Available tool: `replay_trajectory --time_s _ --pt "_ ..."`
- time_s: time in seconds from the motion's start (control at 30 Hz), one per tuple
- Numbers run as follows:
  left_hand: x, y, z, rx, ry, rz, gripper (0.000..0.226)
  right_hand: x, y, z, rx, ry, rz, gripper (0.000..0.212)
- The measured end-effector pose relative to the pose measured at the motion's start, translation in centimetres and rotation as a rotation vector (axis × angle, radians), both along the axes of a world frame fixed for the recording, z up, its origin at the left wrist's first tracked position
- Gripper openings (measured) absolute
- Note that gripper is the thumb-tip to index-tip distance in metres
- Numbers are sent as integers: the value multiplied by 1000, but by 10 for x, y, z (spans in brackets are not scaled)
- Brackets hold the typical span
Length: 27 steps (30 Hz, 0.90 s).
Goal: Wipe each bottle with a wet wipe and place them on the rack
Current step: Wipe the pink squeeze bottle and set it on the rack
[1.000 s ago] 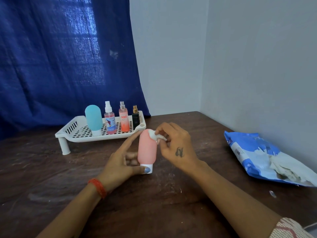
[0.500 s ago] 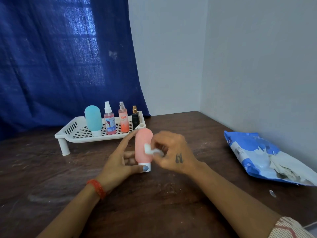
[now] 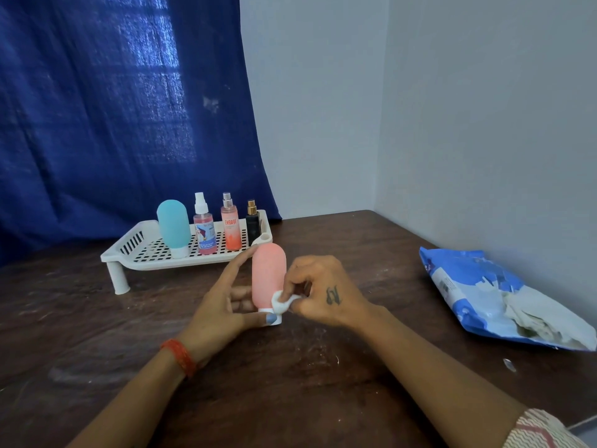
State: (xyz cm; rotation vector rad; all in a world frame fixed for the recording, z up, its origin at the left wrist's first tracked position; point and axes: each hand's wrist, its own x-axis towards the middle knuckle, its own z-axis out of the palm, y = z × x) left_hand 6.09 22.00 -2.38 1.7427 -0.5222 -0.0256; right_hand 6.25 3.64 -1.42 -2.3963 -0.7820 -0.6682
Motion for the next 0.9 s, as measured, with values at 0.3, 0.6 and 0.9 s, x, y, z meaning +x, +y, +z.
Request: replay_trajectory --time_s 0.3,0.6,0.9 --pt "4 1 -3 21 -4 1 104 1 6 7 569 245 -243 17" --pt "5 1 -4 53 -29 11 106 -9 10 10 571 190 -83 20" --pt "2 1 -1 -15 -23 4 101 -8 12 10 646 8 -78 23"
